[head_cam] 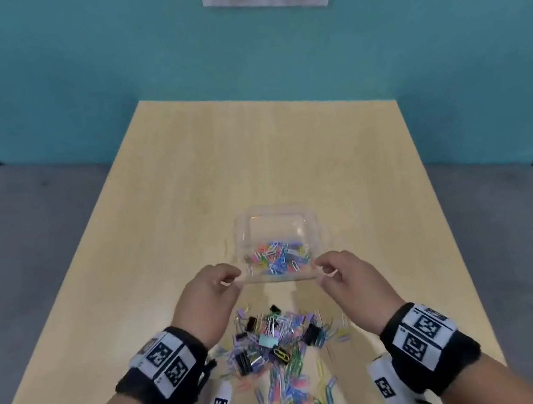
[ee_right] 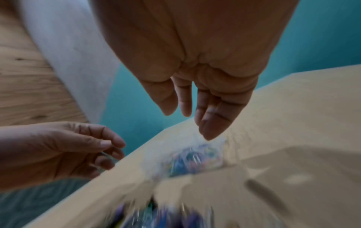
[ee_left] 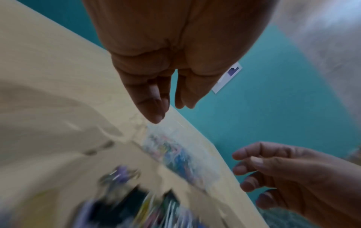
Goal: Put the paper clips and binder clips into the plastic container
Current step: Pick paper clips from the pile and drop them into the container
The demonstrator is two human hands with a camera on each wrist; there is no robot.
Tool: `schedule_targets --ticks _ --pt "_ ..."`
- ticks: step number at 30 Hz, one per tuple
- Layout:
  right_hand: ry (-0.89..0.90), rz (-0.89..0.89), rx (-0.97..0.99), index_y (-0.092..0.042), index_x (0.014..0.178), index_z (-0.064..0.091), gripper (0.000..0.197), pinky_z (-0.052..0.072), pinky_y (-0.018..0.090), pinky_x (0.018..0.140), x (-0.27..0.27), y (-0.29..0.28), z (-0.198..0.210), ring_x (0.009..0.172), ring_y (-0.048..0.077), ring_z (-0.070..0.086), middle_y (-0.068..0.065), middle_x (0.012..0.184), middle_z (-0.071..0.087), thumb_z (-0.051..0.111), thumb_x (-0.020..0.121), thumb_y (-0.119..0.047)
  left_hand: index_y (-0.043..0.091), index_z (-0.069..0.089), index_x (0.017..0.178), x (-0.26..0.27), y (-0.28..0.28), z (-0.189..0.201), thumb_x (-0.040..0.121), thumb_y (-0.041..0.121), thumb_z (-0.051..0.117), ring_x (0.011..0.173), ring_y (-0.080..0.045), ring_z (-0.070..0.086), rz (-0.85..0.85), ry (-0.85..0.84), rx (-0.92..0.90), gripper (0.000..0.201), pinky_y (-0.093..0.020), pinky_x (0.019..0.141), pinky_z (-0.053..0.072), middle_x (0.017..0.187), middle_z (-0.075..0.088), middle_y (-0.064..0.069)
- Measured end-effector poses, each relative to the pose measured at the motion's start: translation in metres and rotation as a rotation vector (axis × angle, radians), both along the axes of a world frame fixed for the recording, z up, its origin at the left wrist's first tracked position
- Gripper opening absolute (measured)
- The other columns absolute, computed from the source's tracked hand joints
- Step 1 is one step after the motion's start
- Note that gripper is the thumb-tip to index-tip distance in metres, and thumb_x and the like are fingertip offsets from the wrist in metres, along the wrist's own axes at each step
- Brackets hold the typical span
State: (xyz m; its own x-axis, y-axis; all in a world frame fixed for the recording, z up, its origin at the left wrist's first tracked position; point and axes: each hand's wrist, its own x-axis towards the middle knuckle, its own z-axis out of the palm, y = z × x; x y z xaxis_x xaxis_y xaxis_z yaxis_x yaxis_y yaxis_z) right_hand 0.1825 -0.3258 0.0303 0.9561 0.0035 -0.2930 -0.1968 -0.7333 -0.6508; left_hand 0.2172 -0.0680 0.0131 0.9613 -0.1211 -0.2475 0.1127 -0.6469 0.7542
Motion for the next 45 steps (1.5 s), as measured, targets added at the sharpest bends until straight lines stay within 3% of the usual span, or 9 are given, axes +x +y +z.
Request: schedule_targets --ticks 4,8,12,18,22,27,34,40,45 --pt "-0.012 0.295 -0.189 -0.024 0.129 0.049 0.038 0.044 0.028 0.090 -0.100 -0.011 -0.031 0.110 0.013 0.049 -0.006 0.120 0.050 0.047 0.093 -0.035 0.023 0.064 0.085 -0.094 0.037 -0.015 0.084 0.017 0.064 0.075 -0.006 0.056 -0.104 -0.079 0.198 0.006 -0.023 0.067 0.044 0.088 0.055 0.009" --pt "-0.022 0.319 -0.224 -0.018 0.144 0.030 0.062 0.030 0.028 0.110 -0.171 -0.008 -0.059 0.137 0.015 0.030 0.001 0.148 0.034 0.046 0.091 -0.044 0.015 0.059 0.114 -0.173 0.052 -0.044 0.082 0.032 0.047 0.100 -0.023 0.053 -0.244 -0.072 0.310 0.038 -0.031 0.090 0.044 0.118 0.054 -0.003" --pt "-0.033 0.321 -0.318 -0.013 0.149 0.021 0.067 0.027 0.042 0.113 -0.180 0.011 -0.076 0.145 0.022 0.011 0.008 0.157 0.020 0.037 0.093 -0.046 0.001 0.050 0.128 -0.197 0.043 -0.060 0.084 0.035 0.044 0.126 -0.034 0.039 -0.367 -0.127 0.444 0.055 -0.033 0.107 0.022 0.136 0.046 -0.019" --pt "-0.076 0.528 -0.323 -0.015 0.143 0.032 0.065 0.030 0.042 0.111 -0.189 0.039 -0.069 0.143 0.026 0.020 0.009 0.152 0.029 0.054 0.085 -0.034 0.012 0.052 0.123 -0.206 0.019 -0.054 0.083 0.031 0.045 0.120 -0.028 0.045 -0.526 -0.200 0.393 0.045 -0.030 0.101 0.029 0.130 0.051 -0.009" --pt "-0.138 0.483 -0.356 -0.022 0.113 0.055 0.048 0.053 0.038 0.081 -0.203 0.021 -0.060 0.103 0.026 0.051 0.002 0.117 0.054 0.069 0.067 -0.022 0.021 0.054 0.112 -0.210 0.024 -0.054 0.073 0.021 0.068 0.094 -0.019 0.043 -0.462 -0.181 0.347 0.042 -0.026 0.085 0.036 0.113 0.047 0.002" --pt "-0.158 0.711 -0.450 -0.023 0.079 0.041 0.016 0.044 0.033 0.053 -0.218 0.021 -0.071 0.073 0.024 0.047 0.001 0.082 0.051 0.052 0.066 -0.023 0.024 0.053 0.091 -0.211 0.016 -0.058 0.067 0.019 0.075 0.077 -0.018 0.046 -0.605 -0.215 0.464 0.032 -0.025 0.067 0.041 0.095 0.047 0.004" --pt "-0.130 0.577 -0.381 -0.021 0.089 0.046 0.025 0.050 0.037 0.066 -0.181 0.057 -0.055 0.085 0.025 0.049 0.002 0.096 0.051 0.065 0.073 -0.018 0.020 0.047 0.081 -0.189 -0.006 -0.053 0.072 0.018 0.071 0.077 -0.023 0.046 -0.481 -0.169 0.471 0.026 -0.036 0.061 0.049 0.090 0.046 0.000" --pt "0.183 0.283 -0.328 -0.032 0.142 0.020 0.077 0.046 0.031 0.084 -0.195 0.049 -0.046 0.112 0.023 0.040 -0.002 0.128 0.029 0.064 0.080 -0.045 0.026 0.035 0.135 -0.188 -0.003 -0.049 0.075 0.033 0.068 0.103 -0.021 0.035 -0.412 -0.009 0.435 0.069 -0.033 0.087 0.044 0.122 0.039 0.002" --pt "0.089 0.282 -0.303 -0.029 0.147 0.015 0.079 0.046 0.033 0.088 -0.161 0.070 -0.059 0.118 0.024 0.035 0.000 0.136 0.026 0.061 0.085 -0.045 0.029 0.029 0.140 -0.169 -0.023 -0.052 0.083 0.031 0.062 0.113 -0.022 0.032 -0.410 -0.040 0.401 0.067 -0.034 0.093 0.042 0.133 0.034 0.000"
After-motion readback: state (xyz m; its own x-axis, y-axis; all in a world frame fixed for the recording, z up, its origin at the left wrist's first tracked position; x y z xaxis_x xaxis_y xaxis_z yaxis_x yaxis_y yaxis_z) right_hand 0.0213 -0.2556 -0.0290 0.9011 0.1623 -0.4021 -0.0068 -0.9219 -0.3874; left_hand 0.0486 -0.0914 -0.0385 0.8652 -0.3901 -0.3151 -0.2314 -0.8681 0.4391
